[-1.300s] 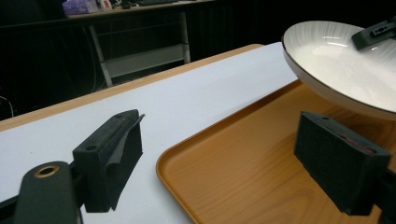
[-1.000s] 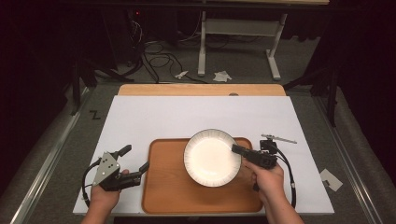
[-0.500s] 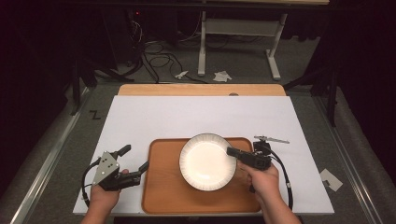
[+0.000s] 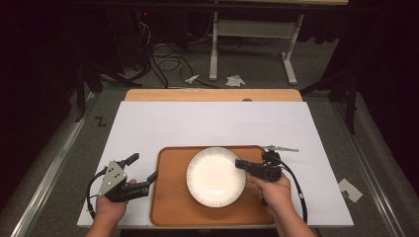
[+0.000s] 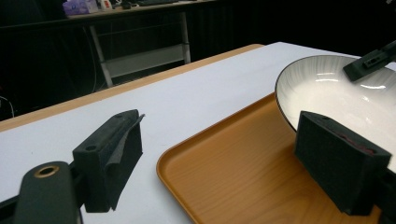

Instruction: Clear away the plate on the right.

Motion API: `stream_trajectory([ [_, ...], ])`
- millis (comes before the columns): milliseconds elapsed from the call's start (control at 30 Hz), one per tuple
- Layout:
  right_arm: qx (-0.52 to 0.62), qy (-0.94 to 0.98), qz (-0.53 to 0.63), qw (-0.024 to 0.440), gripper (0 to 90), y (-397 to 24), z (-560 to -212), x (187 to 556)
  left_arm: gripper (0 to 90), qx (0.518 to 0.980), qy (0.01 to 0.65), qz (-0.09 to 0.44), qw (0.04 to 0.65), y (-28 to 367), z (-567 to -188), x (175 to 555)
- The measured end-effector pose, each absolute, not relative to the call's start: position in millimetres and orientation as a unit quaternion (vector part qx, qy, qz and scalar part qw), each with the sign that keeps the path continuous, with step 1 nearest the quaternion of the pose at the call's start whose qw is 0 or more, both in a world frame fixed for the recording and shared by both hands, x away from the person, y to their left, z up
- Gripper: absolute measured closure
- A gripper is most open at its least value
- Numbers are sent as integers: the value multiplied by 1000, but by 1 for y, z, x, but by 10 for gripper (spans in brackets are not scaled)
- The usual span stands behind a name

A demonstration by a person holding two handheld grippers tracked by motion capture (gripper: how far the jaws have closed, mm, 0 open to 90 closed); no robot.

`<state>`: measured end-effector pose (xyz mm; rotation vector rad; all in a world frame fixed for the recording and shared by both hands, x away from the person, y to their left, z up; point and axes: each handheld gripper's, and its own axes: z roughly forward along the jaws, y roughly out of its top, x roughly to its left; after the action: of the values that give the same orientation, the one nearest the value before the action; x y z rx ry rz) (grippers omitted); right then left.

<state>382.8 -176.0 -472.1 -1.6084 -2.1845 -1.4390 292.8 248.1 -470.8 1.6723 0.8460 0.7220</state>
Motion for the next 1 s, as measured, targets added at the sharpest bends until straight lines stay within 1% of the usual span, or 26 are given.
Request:
stream_trajectory([
  [300, -517, -726, -452, 38, 850, -169, -477, 382, 157, 700, 356, 304, 538, 249, -470, 292],
  [767, -517, -742, -426, 27, 850, -167, -482, 384, 157, 702, 355, 303, 539, 248, -471, 292],
  [1000, -518, -745, -419, 39, 835, -169, -485, 387, 157, 702, 355, 303, 538, 249, -470, 292],
])
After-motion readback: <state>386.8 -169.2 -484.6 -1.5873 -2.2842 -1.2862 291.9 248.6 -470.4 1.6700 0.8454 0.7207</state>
